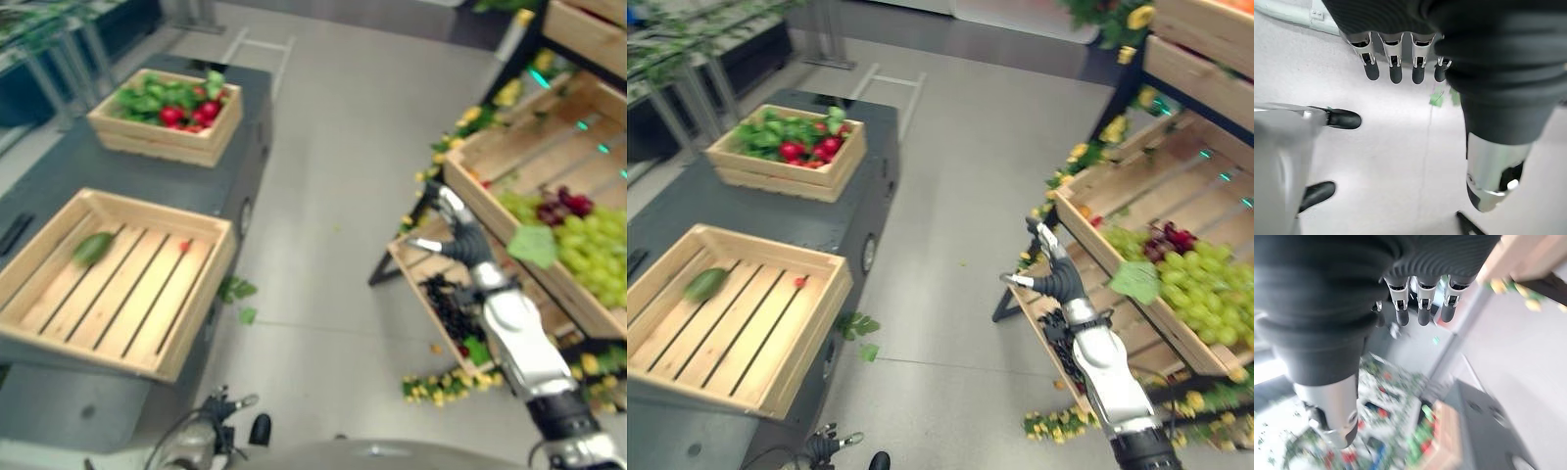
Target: Pick up the fruits from the basket on one side to the basket on the other side
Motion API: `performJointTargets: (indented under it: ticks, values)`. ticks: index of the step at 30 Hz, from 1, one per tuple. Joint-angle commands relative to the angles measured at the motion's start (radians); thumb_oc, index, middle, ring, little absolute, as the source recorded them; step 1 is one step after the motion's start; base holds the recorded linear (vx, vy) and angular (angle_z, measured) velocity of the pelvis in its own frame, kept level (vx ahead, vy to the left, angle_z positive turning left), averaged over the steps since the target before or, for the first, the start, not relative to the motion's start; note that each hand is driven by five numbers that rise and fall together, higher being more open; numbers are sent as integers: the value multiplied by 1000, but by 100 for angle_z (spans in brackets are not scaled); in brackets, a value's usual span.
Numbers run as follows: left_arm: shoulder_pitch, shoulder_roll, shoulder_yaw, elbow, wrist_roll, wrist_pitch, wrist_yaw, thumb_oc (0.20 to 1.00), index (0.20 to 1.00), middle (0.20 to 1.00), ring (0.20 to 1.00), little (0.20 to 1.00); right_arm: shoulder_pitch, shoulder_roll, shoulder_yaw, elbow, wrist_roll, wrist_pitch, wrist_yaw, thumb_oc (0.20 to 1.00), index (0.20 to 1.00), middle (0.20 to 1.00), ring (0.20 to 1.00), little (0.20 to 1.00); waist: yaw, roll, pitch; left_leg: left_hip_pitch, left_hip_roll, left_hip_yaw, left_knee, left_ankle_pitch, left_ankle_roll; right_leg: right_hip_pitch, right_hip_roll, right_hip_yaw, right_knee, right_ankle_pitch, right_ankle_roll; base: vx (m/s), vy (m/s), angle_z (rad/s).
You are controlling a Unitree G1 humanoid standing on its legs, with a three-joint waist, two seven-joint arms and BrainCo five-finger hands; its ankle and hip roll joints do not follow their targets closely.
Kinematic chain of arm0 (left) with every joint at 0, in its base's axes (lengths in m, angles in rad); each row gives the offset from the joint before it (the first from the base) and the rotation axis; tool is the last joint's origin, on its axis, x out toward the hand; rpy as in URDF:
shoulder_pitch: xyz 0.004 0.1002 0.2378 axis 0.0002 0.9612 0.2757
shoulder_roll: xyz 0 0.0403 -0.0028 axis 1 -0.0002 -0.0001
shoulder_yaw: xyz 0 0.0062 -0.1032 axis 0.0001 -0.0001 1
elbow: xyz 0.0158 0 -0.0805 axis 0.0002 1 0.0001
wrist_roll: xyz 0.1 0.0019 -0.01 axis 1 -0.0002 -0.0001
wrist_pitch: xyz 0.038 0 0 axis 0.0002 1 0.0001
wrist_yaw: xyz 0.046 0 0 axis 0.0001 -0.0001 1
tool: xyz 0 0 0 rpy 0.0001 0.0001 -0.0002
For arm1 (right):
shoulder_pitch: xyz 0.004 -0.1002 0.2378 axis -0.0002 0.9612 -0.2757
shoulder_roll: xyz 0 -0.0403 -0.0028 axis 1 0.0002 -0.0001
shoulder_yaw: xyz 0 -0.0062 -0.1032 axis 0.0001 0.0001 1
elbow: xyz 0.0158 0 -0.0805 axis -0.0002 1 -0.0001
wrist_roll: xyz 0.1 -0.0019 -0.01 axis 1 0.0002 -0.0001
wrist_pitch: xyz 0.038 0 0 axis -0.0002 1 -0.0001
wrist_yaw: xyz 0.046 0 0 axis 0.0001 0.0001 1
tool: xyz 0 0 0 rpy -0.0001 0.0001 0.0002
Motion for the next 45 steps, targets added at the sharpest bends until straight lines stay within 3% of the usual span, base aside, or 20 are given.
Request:
performJointTargets:
  ticks: [1, 4, 8, 11, 17, 19, 20, 21, 22, 23, 25, 26, 30, 32, 33, 35, 45]
  values:
    - [-9, 8, -20, 51, 12, -31, -1, 1000, 1000, 1000, 1000, 1000, 13, -1, -28, -46, -22, -42, -10, 1000, 1000, 1000, 1000, 1000, -2, 14, -41, 38, -45, 7, 46, -106, 31, -99, 88, 67, 129, -29, 30, 40, -132, 152]
    - [1, 1, -19, 46, -21, -35, 3, 1000, 1000, 1000, 1000, 1000, 25, 17, 1, 25, -15, -38, -5, 1000, 1000, 1000, 1000, 1000, 2, 19, -43, 28, -39, -39, 69, -103, 5, -89, 105, 61, 131, -33, 9, -10, -176, 90]
    - [6, -11, -1, 44, -73, -41, 1, 1000, 1000, 1000, 1000, 1000, 41, 30, 23, 81, -8, -37, -7, 1000, 1000, 1000, 1000, 1000, 3, 22, -46, 24, -34, -70, 76, -103, -22, -66, 90, 13, 95, -30, 11, -31, -192, 56]
    - [10, -45, 14, 29, -163, -52, 1, 1000, 1000, 1000, 1000, 1000, 28, 27, 65, 219, -40, -27, -33, 1000, 1000, 1000, 1000, 1000, 24, 42, -15, -18, -18, -71, 123, -100, -50, -26, 80, -23, 18, -1, 2, -146, -231, 38]
    - [18, -83, 18, 36, -230, -62, -7, 1000, 1000, 1000, 1000, 1000, 6, 40, 127, 482, -82, -18, -79, 1000, 1000, 1000, 1000, 1000, 51, 80, 45, -76, 38, -108, 99, -18, -113, 55, 96, -95, -106, 23, -28, -214, -197, 60]
    - [14, -96, 18, 33, -242, -59, -11, 1000, 1000, 1000, 1000, 1000, -3, 51, 143, 595, -84, -7, -96, 1000, 1000, 1000, 1000, 1000, 41, 79, 67, -130, 51, 25, 103, -33, -93, 53, 79, -122, -122, 25, -21, -226, -38, 49]
    - [14, -96, 18, 33, -242, -59, -11, 1000, 1000, 1000, 1000, 1000, -3, 51, 144, 595, -84, -7, -96, 1000, 1000, 1000, 1000, 1000, 41, 79, 67, -131, 51, 26, 103, -34, -93, 52, 79, -121, -122, 25, -21, -200, -35, 82]
    - [11, -100, 23, 44, -239, -56, -10, 1000, 1000, 1000, 1000, 1000, -23, 81, 173, 760, -89, 4, -113, 1000, 1000, 1000, 1000, 1000, 36, 77, 82, -159, 75, 174, 104, -33, -80, 56, 63, -146, -145, 36, -10, -167, -38, 65]
    - [13, -101, 23, 48, -236, -55, -10, 1000, 1000, 1000, 1000, 1000, -28, 94, 190, 829, -100, 14, -113, 1000, 1000, 1000, 1000, 1000, 33, 82, 84, -162, 88, 246, 110, -27, -74, 55, 58, -166, -154, 44, -6, -225, -51, 69]
    - [15, -102, 24, 49, -233, -56, -9, 1000, 1000, 1000, 1000, 1000, -32, 113, 196, 900, -89, 20, -107, 1000, 1000, 1000, 1000, 1000, 33, 85, 84, -152, 88, 274, 130, -29, -71, 48, 53, -182, -154, 54, 0, -177, -27, 47]
    - [20, -100, 28, 55, -235, -55, -9, 1000, 1000, 1000, 1000, 1000, -40, 131, 201, 978, -79, 25, -101, 1000, 1000, 1000, 1000, 1000, 34, 84, 88, -145, 73, 266, 182, -35, -74, 39, 44, -204, -157, 70, 3, -167, -7, 47]
    - [29, -100, 33, 65, -245, -55, -19, 1000, 1000, 1000, 1000, 1000, -47, 155, 217, 1102, -91, 42, -86, 1000, 1000, 1000, 1000, 1000, 30, 76, 82, -112, 45, 261, 238, -94, -62, 22, 16, -234, -155, 81, 11, -158, 25, 33]
    - [33, -105, 37, 76, -255, -40, -49, 1000, 1000, 1000, 1000, 1000, -26, 185, 193, 1269, -86, 77, -55, 1000, 1000, 1000, 1000, 1000, 12, 69, 69, -43, -3, 297, 317, -197, -31, 0, -24, -296, -152, 94, 16, -141, 57, 83]
    - [35, -110, 34, 78, -263, -31, -65, 1000, 1000, 1000, 1000, 1000, -15, 197, 172, 1312, -82, 95, -50, 1000, 1000, 1000, 1000, 1000, -6, 87, 53, 26, 14, 334, 279, -231, -25, -11, -32, -338, -144, 93, 16, -63, 158, 37]
    - [37, -121, 28, 73, -270, -24, -72, 1000, 1000, 1000, 1000, 1000, -4, 201, 165, 1321, -85, 100, -51, 1000, 1000, 1000, 1000, 1000, -17, 110, 45, 81, 35, 349, 195, -216, -24, -15, -29, -374, -137, 93, 18, -5, 160, 19]
    - [35, -120, 27, 76, -268, -20, -73, 1000, 1000, 1000, 1000, 1000, -8, 203, 162, 1321, -84, 99, -55, 1000, 1000, 1000, 1000, 1000, -18, 109, 39, 87, 34, 347, 168, -214, -24, -17, -35, -385, -131, 99, 25, 10, 111, 63]
    - [49, -90, 38, 86, -226, -10, -76, 1000, 1000, 1000, 1000, 1000, -7, 261, 180, 1289, -77, 100, -51, 1000, 1000, 1000, 1000, 1000, -4, 68, -11, 160, 20, 348, 1, -177, 19, -49, -71, -353, -64, 112, 74, 11, 134, 23]
